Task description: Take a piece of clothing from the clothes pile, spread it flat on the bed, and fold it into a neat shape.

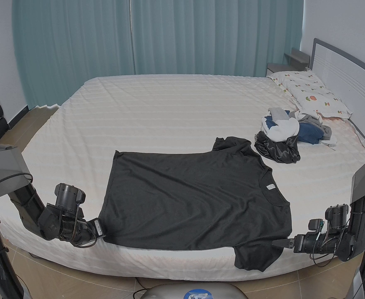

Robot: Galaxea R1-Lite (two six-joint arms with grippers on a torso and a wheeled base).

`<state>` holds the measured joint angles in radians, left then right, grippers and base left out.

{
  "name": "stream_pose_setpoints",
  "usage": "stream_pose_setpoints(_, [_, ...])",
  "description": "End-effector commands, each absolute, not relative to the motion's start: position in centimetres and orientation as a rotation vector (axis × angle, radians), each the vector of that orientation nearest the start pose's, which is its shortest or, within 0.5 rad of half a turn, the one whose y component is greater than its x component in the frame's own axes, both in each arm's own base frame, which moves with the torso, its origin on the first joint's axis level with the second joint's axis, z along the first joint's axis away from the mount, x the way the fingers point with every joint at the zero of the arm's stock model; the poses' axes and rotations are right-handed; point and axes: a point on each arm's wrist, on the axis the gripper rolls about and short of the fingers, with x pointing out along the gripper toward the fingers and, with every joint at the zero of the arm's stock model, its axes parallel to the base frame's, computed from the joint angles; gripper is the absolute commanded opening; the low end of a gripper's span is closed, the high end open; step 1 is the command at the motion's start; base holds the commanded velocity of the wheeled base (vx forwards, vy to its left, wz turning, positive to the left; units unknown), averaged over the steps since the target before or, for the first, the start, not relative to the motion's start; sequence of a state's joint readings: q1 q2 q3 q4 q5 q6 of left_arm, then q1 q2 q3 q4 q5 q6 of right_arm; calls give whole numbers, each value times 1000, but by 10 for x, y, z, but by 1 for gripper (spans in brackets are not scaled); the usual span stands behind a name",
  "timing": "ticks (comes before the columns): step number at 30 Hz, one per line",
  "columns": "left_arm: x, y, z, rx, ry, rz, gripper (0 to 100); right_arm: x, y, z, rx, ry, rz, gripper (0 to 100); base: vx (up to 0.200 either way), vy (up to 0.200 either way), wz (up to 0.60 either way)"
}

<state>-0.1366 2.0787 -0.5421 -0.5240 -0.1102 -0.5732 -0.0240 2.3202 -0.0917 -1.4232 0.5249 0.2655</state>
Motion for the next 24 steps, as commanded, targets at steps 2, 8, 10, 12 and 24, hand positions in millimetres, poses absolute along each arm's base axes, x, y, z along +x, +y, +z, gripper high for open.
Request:
stream_pose_setpoints(2, [279, -40, 7, -508, 1042, 70, 0, 229, 16, -47, 437, 858, 383, 100, 0, 0, 0])
stream_pose_setpoints(8, [280, -40, 7, -511, 1041, 73, 0, 231, 24, -57, 393, 843, 348, 0, 0, 0, 0])
stream_pose_setpoints(10, [280, -40, 6, -510, 1044, 74, 0, 228, 23, -55, 385, 847, 341, 0, 0, 0, 0])
stream_pose_setpoints(12, [280, -40, 6, -510, 1044, 74, 0, 224, 23, -52, 383, 854, 340, 0, 0, 0, 0])
stream_pose_setpoints(24, [278, -36, 12, -481, 1031, 122, 0, 209, 12, -42, 331, 875, 324, 0, 0, 0, 0])
